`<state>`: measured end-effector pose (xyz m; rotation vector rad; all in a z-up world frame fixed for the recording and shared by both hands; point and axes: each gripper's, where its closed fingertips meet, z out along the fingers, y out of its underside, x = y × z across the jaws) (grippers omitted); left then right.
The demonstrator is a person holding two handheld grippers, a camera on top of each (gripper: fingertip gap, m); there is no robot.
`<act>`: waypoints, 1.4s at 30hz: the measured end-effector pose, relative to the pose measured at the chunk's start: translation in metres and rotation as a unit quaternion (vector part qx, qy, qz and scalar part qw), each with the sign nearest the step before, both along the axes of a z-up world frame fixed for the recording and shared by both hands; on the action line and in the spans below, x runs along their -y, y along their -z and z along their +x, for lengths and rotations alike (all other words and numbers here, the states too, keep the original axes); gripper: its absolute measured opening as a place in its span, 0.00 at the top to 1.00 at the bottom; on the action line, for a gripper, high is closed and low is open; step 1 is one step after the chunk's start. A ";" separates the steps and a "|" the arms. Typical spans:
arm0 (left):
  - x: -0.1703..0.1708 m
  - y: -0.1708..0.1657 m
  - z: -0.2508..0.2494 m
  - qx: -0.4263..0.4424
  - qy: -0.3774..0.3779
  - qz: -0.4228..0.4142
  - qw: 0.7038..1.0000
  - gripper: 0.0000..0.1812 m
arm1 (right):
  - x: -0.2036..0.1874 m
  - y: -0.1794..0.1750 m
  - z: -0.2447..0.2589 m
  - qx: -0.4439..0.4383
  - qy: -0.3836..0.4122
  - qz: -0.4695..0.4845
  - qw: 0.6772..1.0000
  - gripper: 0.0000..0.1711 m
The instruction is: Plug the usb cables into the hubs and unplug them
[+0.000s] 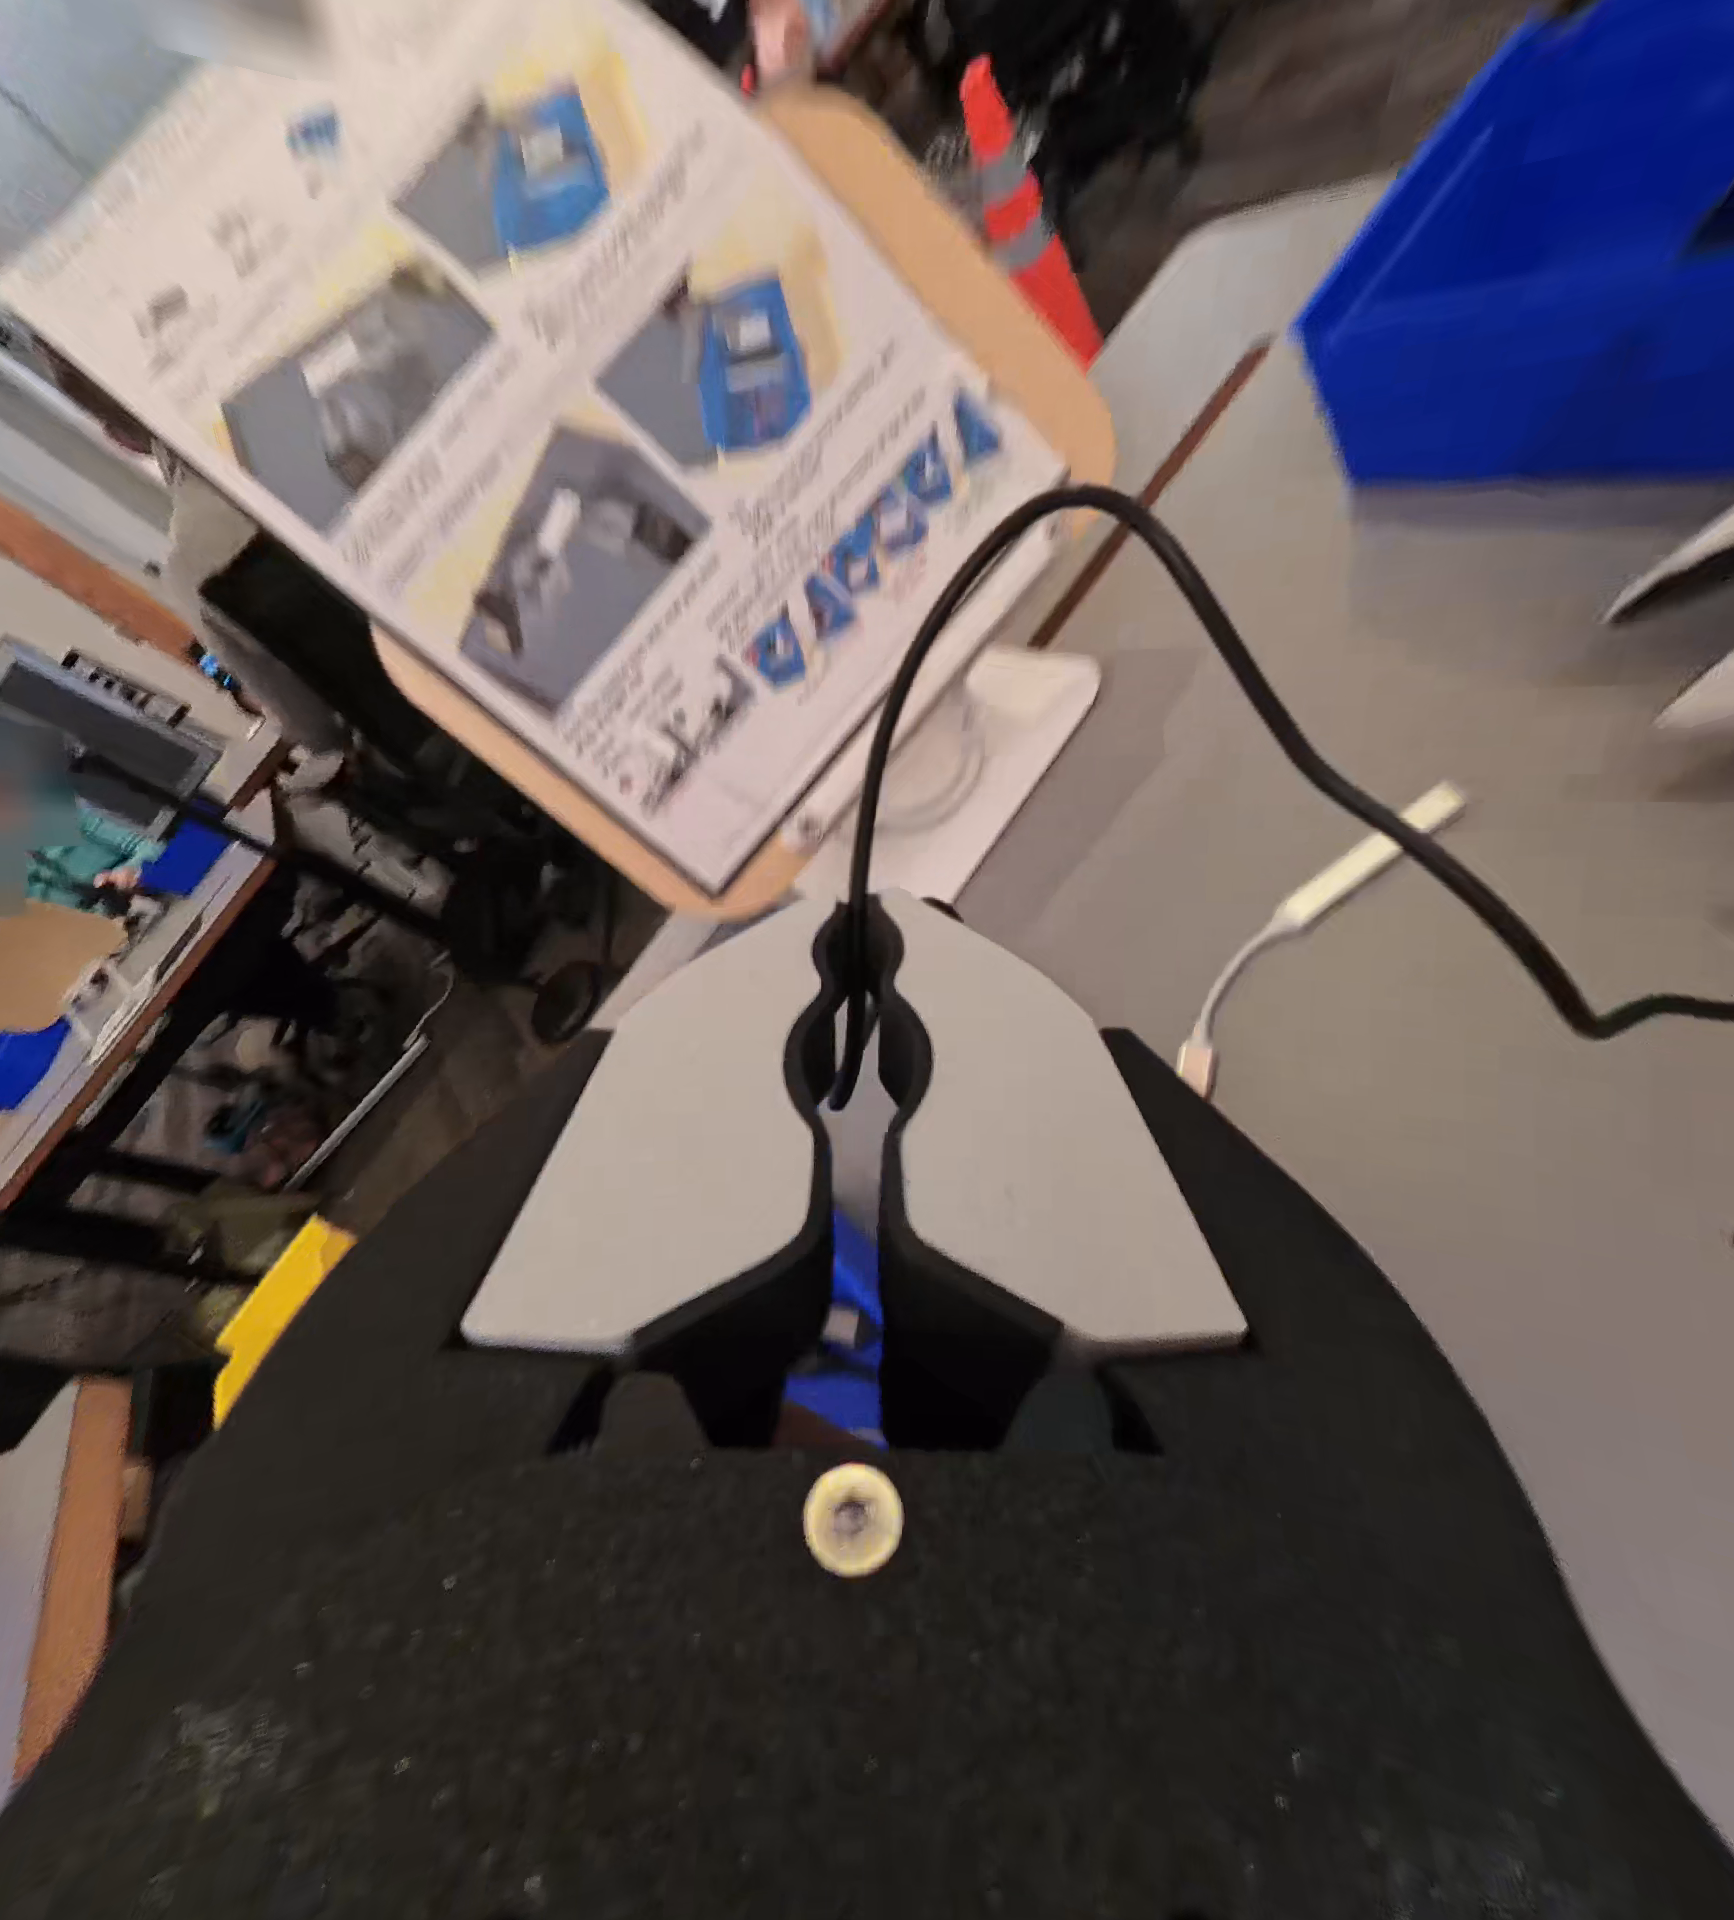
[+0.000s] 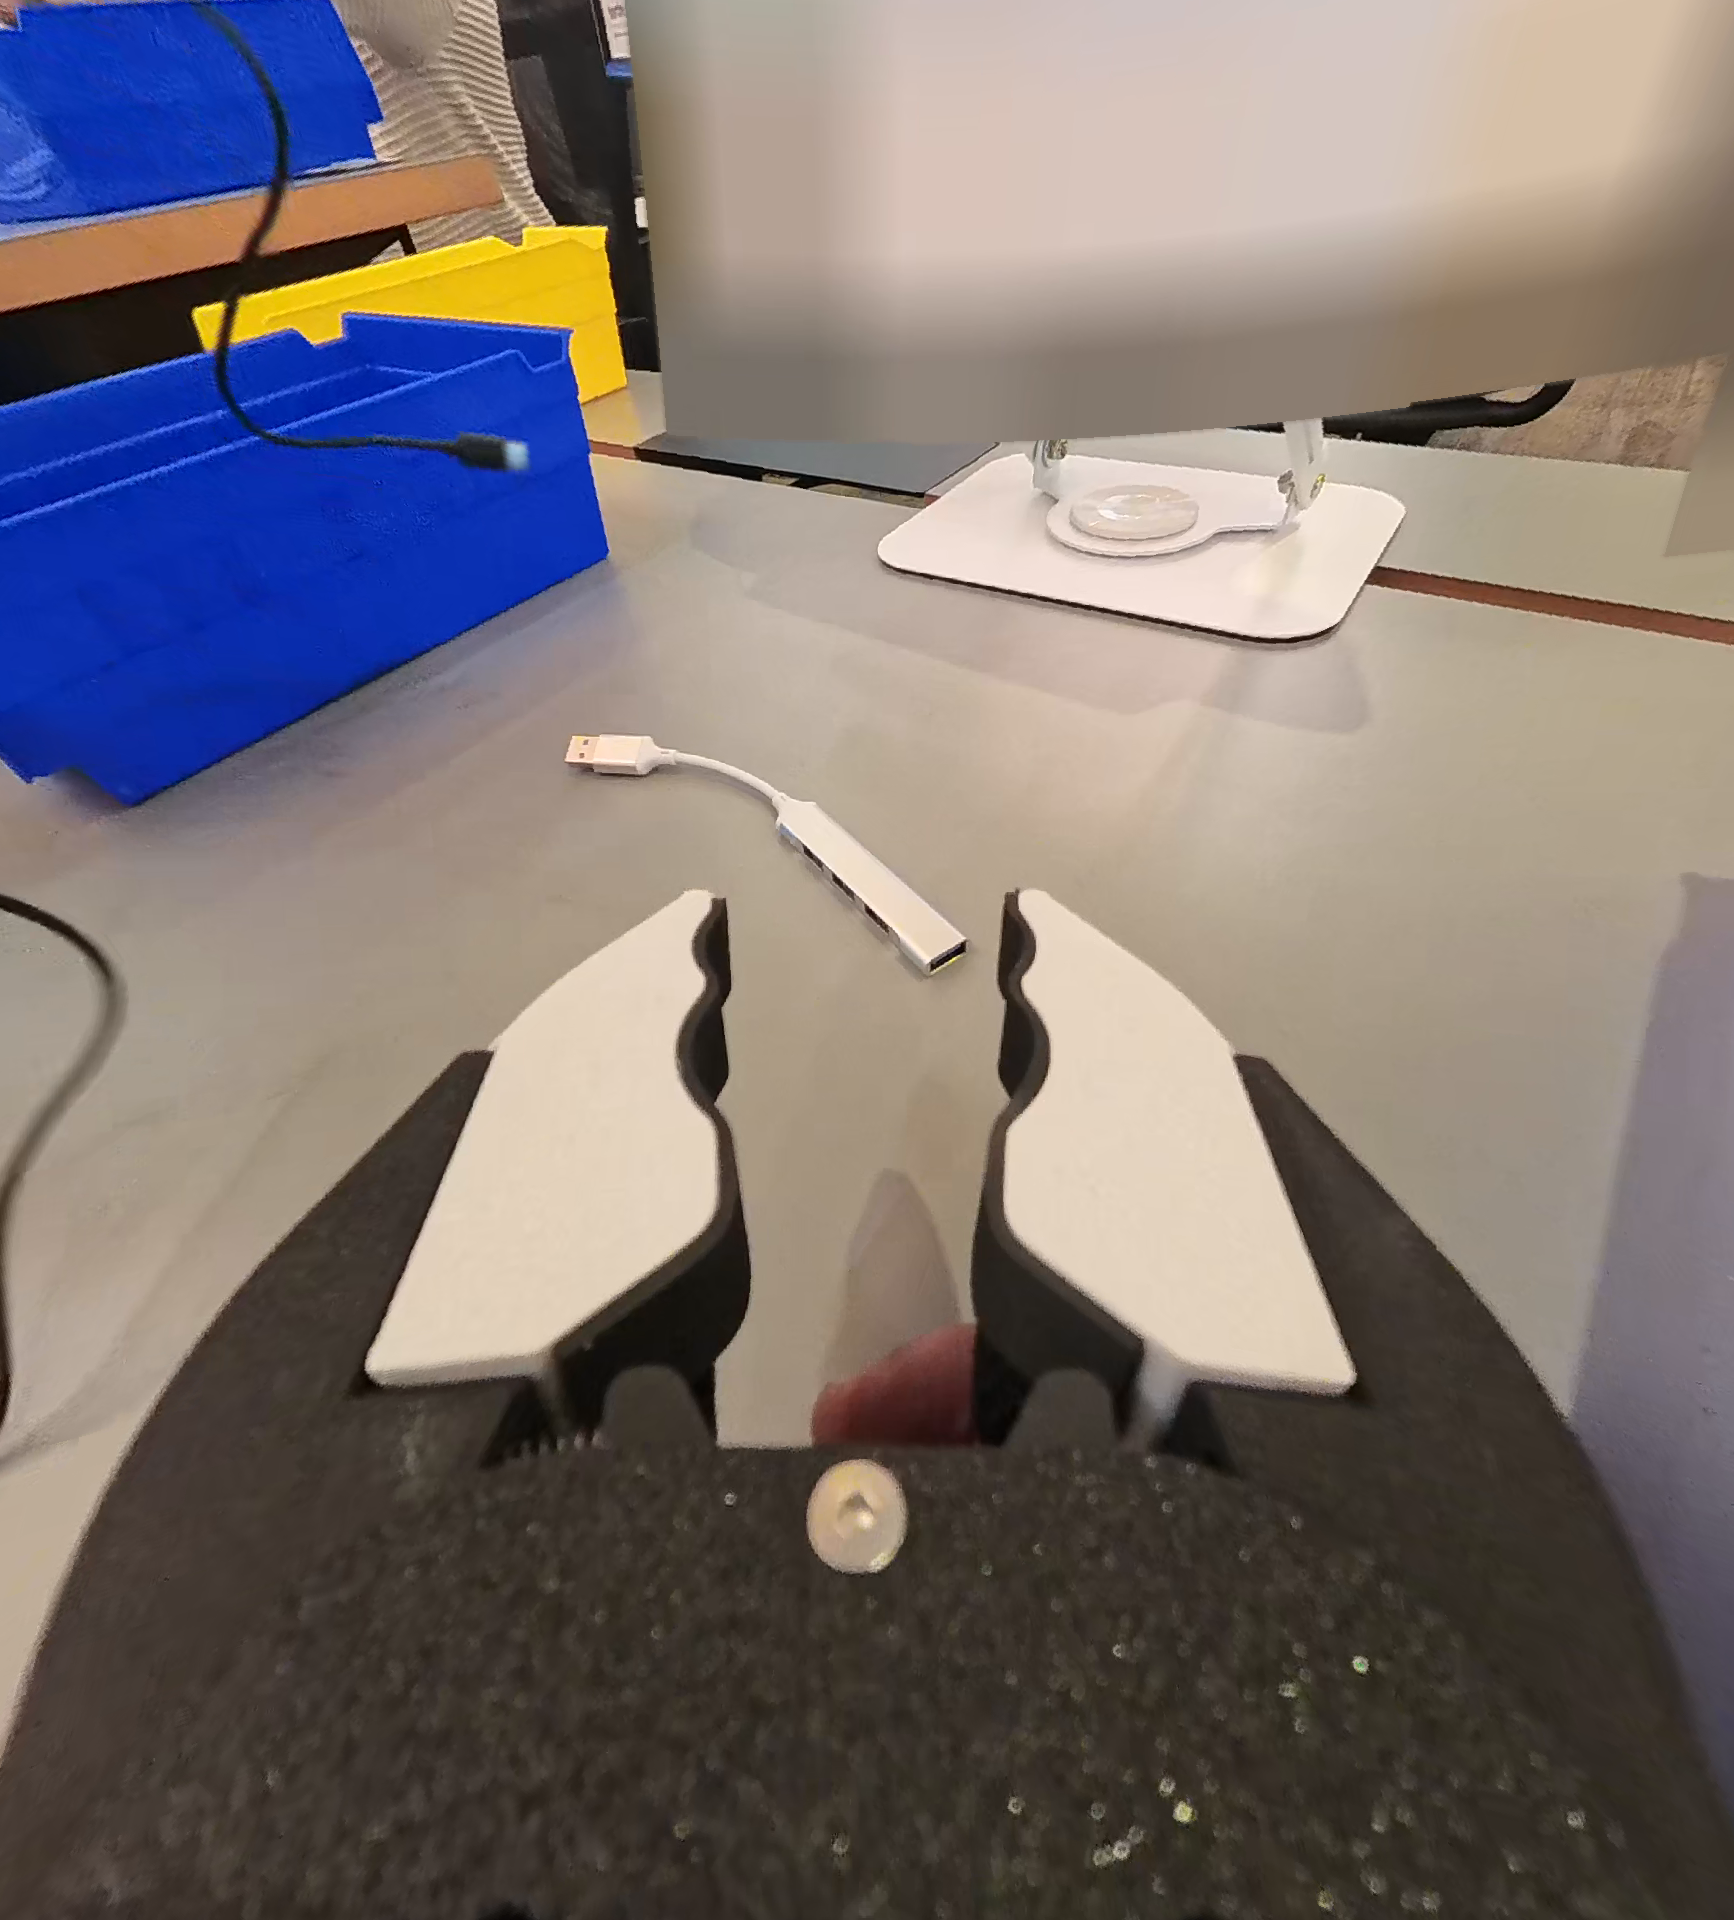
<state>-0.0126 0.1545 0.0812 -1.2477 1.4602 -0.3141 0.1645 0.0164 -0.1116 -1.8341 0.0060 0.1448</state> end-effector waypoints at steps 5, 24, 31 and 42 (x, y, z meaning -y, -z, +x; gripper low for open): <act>0.003 -0.097 0.023 0.042 0.031 0.046 0.998 0.99 | 0.001 -0.002 0.002 -0.008 0.002 0.005 1.000 0.71; 0.073 -0.076 0.033 -0.024 0.120 0.034 0.992 0.99 | 0.001 -0.001 0.000 -0.006 -0.002 0.003 1.000 0.71; 0.101 0.038 -0.020 -0.070 0.140 -0.081 0.984 0.99 | 0.001 -0.001 0.001 -0.009 -0.001 0.005 1.000 0.71; 0.105 0.167 -0.098 -0.172 0.136 -0.281 0.934 0.64 | 0.001 0.000 -0.004 0.003 -0.010 0.004 1.000 0.71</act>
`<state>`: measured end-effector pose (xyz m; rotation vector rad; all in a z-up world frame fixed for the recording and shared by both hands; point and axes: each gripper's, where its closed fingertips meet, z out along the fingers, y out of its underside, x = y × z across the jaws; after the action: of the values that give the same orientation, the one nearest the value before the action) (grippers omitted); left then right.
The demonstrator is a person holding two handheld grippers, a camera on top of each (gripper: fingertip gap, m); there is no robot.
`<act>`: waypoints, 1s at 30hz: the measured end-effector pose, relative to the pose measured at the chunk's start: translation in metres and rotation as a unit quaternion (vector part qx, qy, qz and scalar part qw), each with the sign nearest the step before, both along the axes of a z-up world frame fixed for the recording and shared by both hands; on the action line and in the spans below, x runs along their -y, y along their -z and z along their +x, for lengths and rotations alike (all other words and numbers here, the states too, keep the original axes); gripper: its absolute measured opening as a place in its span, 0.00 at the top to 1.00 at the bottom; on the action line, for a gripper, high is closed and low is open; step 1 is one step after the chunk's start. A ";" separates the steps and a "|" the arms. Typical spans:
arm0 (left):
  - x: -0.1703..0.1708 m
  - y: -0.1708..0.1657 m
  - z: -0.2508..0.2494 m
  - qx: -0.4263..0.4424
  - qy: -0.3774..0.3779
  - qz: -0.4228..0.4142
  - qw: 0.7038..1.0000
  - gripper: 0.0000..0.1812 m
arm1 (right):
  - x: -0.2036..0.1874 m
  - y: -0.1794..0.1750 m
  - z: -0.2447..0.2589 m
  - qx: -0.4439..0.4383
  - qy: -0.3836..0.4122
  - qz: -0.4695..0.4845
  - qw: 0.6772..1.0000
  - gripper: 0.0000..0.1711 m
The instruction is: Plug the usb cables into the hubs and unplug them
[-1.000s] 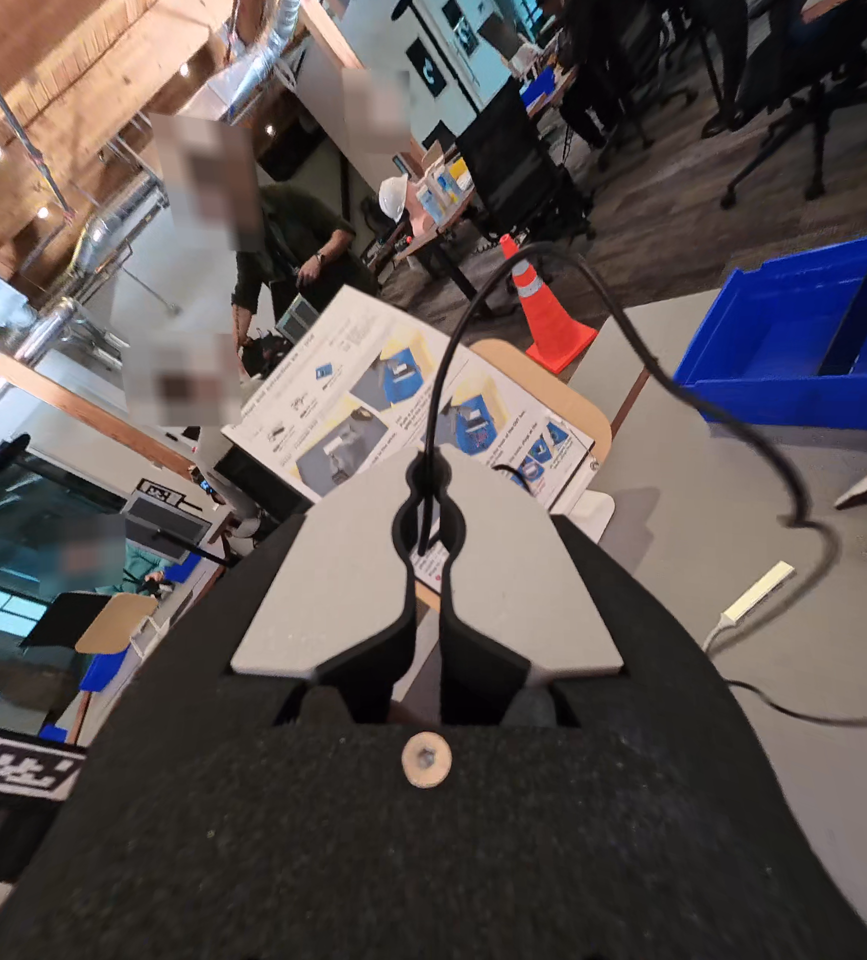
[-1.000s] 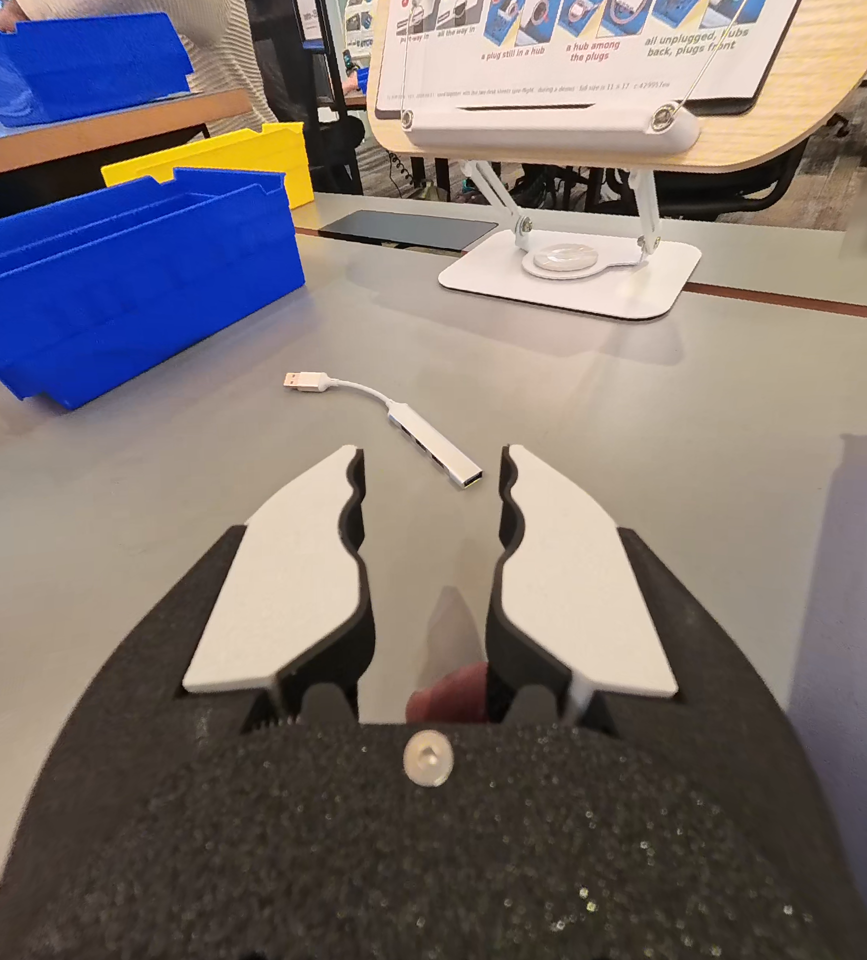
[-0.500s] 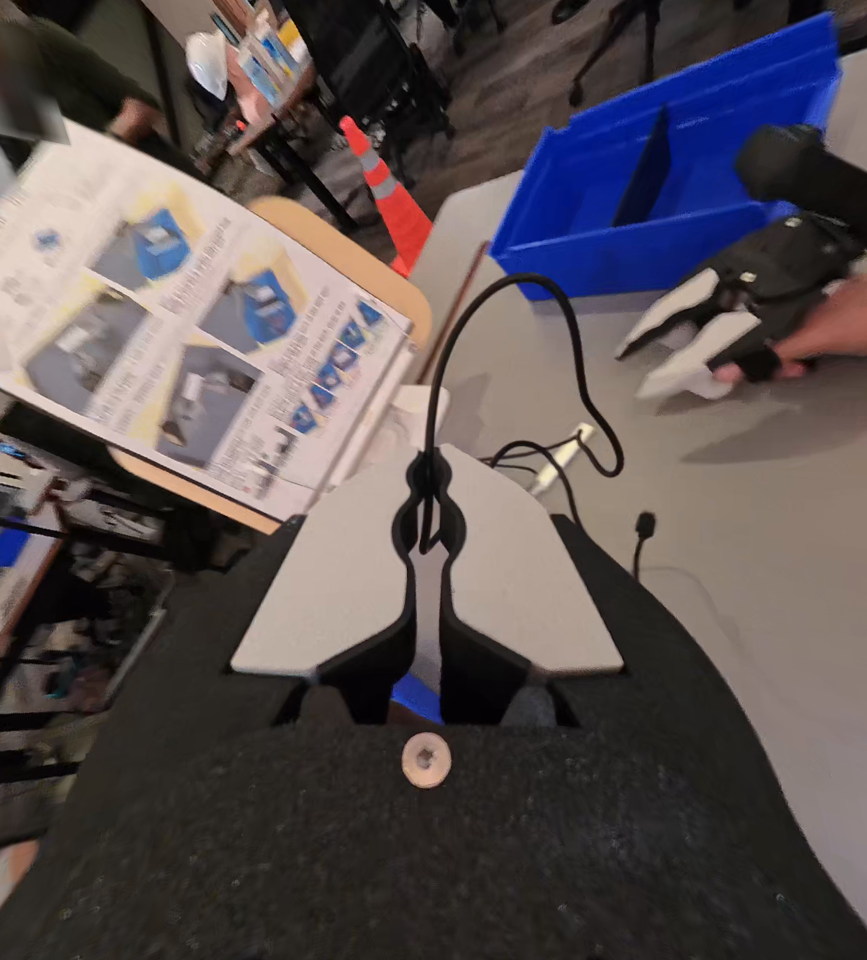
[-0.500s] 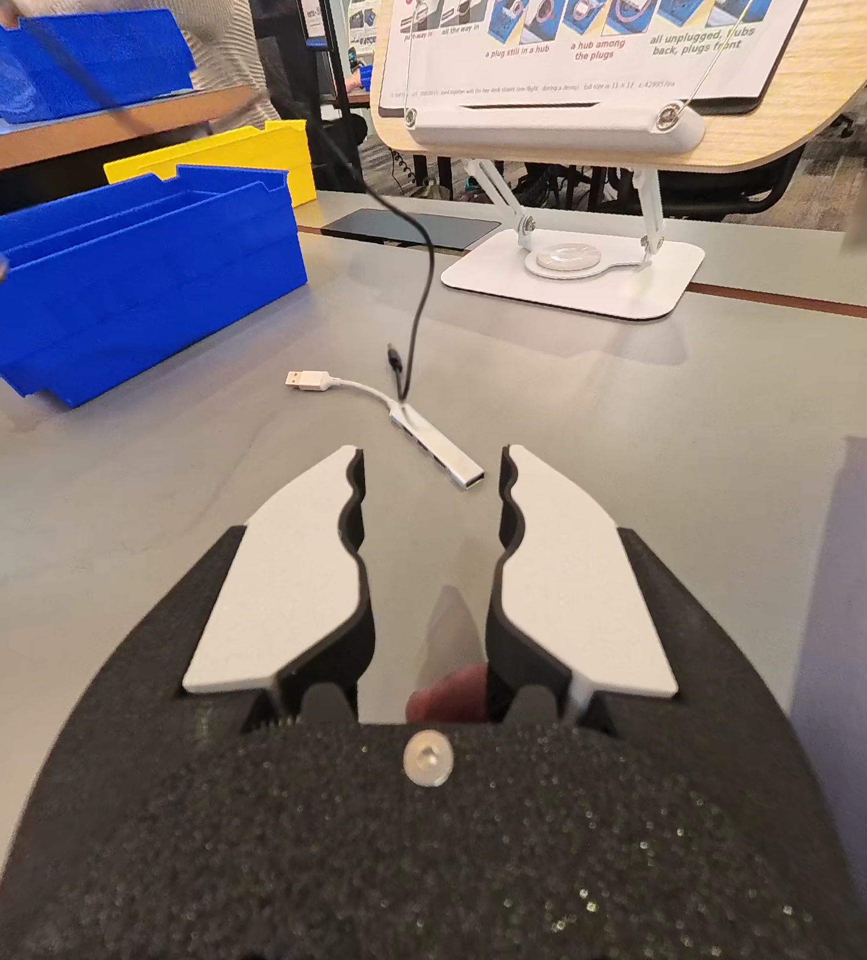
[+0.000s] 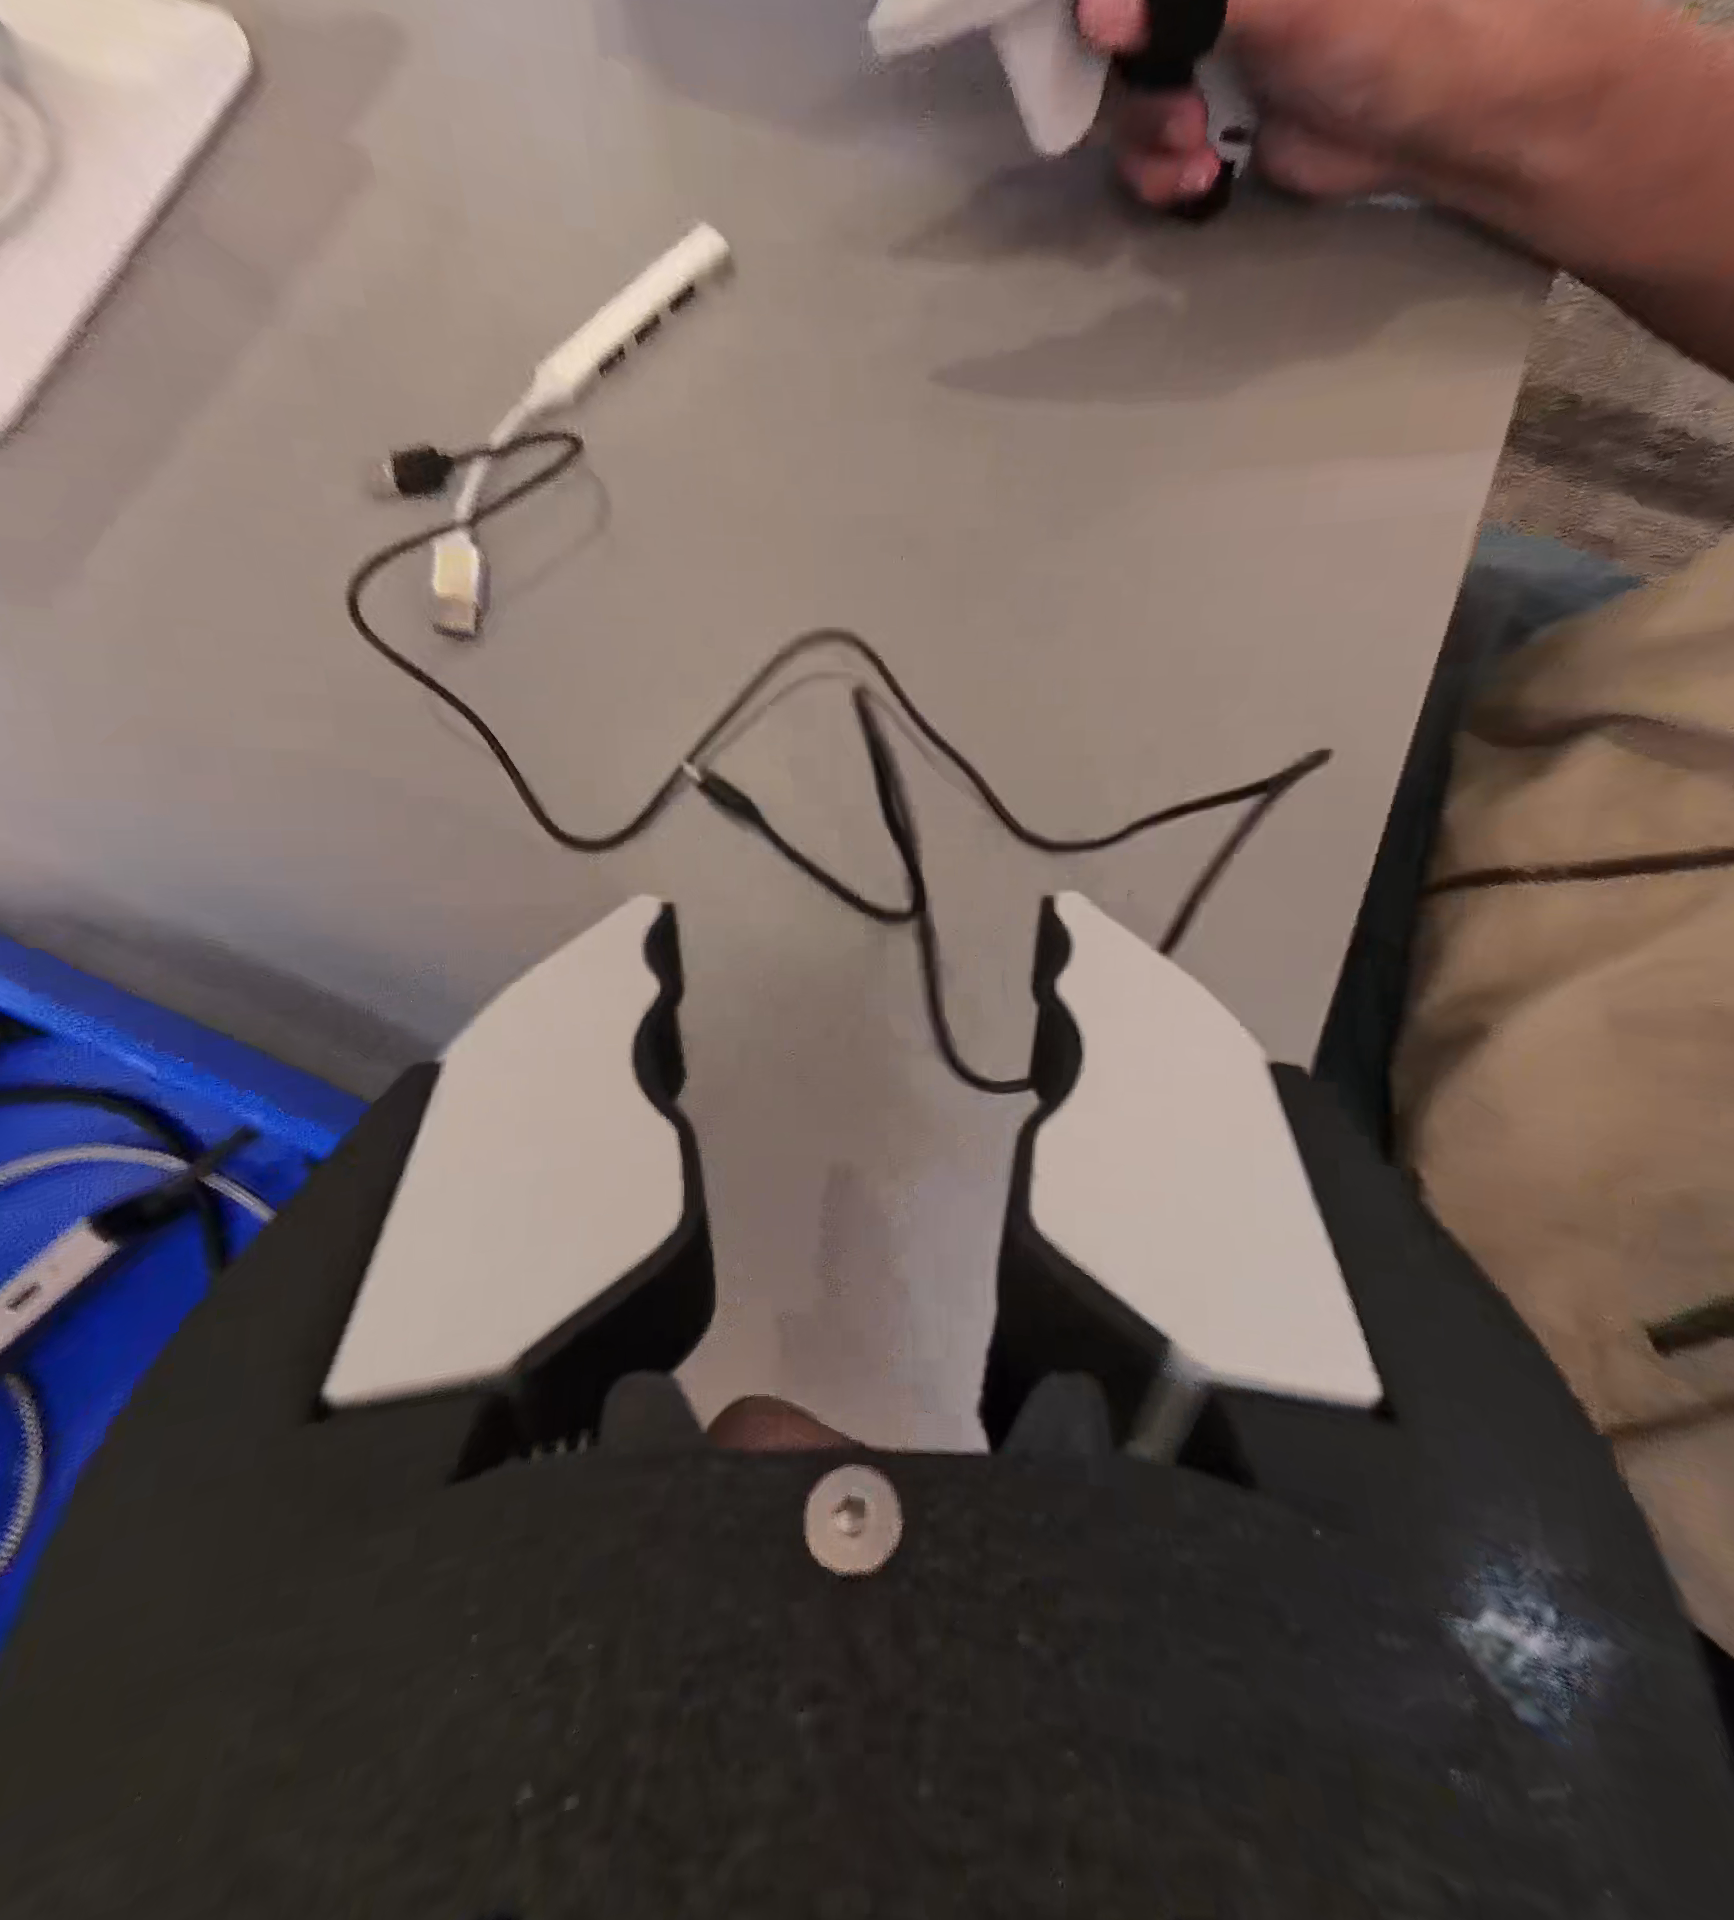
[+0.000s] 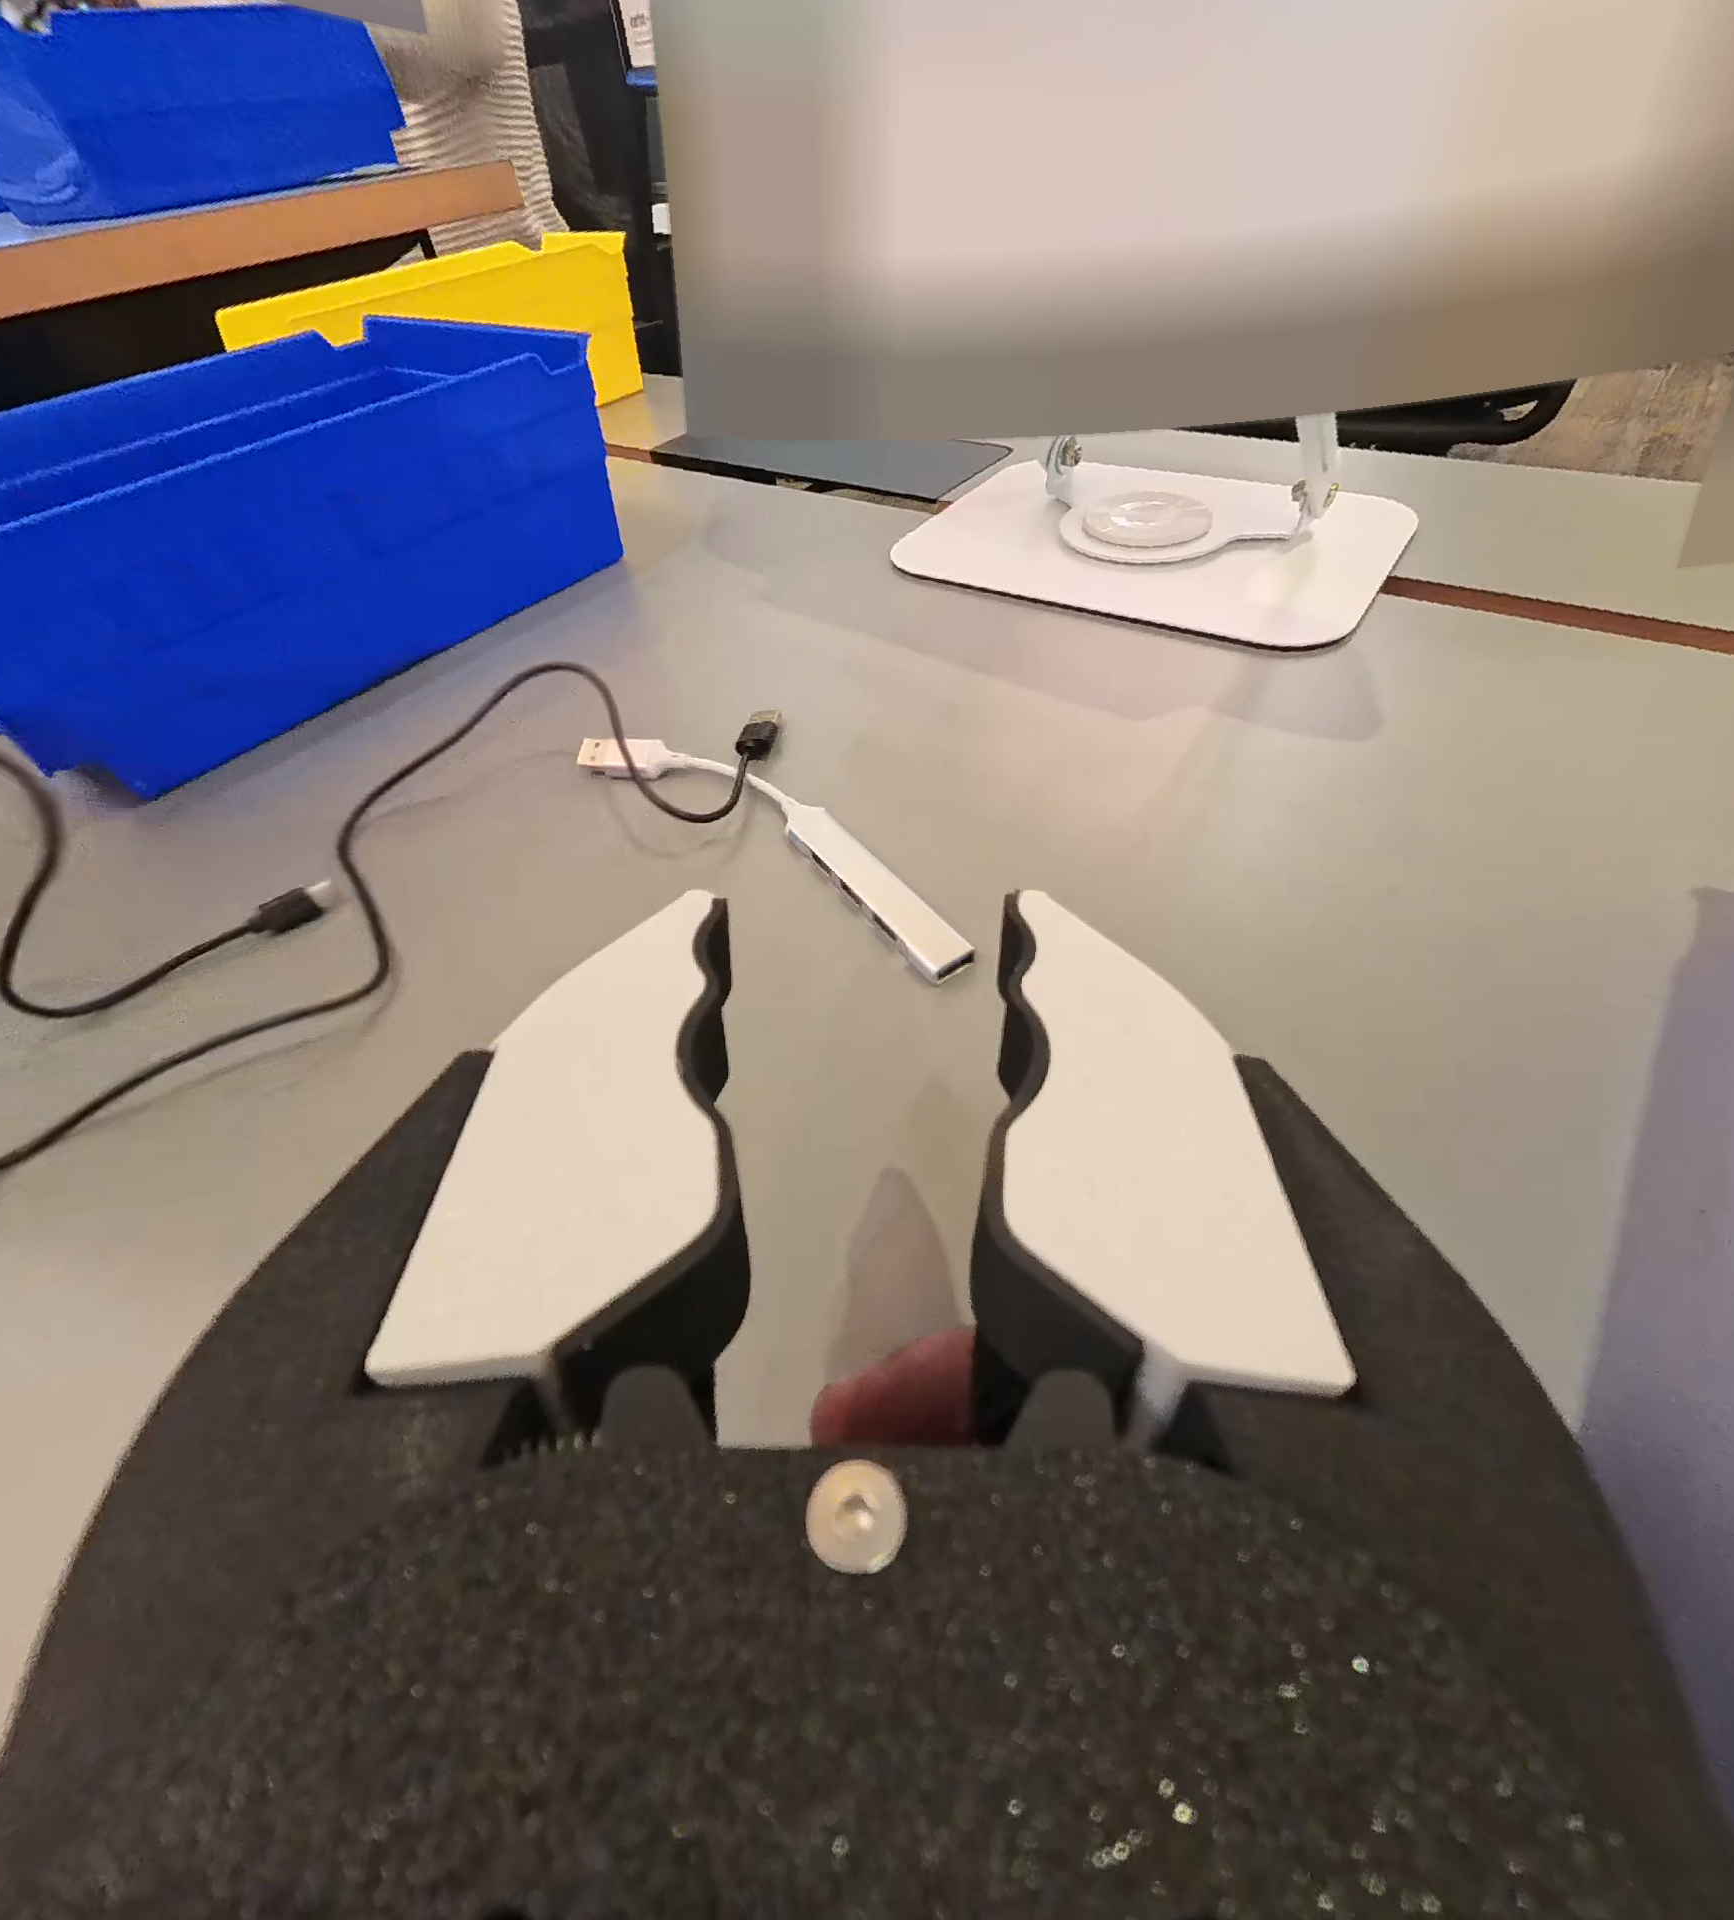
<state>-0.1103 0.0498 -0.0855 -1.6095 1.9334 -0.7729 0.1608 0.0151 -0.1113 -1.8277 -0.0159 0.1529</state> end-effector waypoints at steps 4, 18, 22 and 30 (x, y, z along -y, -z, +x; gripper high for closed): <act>-0.012 -0.005 -0.019 0.010 -0.024 -0.034 0.999 0.60 | 0.001 0.001 -0.010 0.004 -0.033 -0.004 0.999 0.68; 0.012 -0.047 0.012 0.282 -0.354 -0.017 0.892 0.71 | 0.035 0.013 -0.035 0.134 -0.100 -0.063 0.984 0.60; 0.036 -0.040 0.031 0.292 -0.332 -0.050 0.896 0.73 | 0.023 0.015 -0.025 0.116 -0.088 -0.079 0.986 0.61; 0.060 -0.037 0.044 0.293 -0.281 -0.054 0.912 0.76 | -0.048 0.059 0.005 0.133 -0.098 -0.209 0.964 0.64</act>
<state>-0.0659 -0.0098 -0.0481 -1.6300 0.9559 -0.9725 0.1657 0.0633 -0.1703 -2.2569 -0.3808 0.0504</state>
